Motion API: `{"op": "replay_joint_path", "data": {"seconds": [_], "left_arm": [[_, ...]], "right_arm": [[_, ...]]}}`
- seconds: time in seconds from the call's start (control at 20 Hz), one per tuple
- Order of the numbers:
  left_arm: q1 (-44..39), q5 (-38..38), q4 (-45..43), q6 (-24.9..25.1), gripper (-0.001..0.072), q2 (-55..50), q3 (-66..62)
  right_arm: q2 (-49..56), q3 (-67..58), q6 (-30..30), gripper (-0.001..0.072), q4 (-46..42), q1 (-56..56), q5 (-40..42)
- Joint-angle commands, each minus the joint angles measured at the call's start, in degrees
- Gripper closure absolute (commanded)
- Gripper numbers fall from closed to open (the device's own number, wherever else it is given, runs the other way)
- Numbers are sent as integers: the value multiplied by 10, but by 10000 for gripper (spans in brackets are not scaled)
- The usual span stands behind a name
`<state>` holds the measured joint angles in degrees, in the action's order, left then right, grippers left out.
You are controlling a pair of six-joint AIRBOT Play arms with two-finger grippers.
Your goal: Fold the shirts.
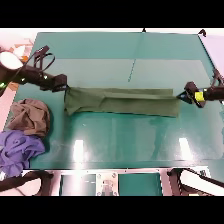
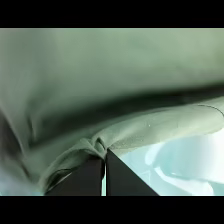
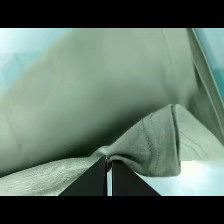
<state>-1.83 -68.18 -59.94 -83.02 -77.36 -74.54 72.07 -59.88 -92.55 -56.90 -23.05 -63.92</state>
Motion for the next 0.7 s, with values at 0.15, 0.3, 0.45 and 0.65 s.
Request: {"op": "replay_joint_path", "data": {"seconds": [0.15,0.3,0.45,0.65], "left_arm": [[0,80,21,30,684,-180,-107],[0,129,66,55,229,-209,-111],[17,130,63,55,158,-208,-141],[61,25,63,55,159,-208,-207]], "right_arm": [[209,-138,6,697,15,52,73],[255,-162,2,600,14,56,79],[258,-212,23,232,-2,28,48],[259,-256,94,196,-47,-35,-58]]}}
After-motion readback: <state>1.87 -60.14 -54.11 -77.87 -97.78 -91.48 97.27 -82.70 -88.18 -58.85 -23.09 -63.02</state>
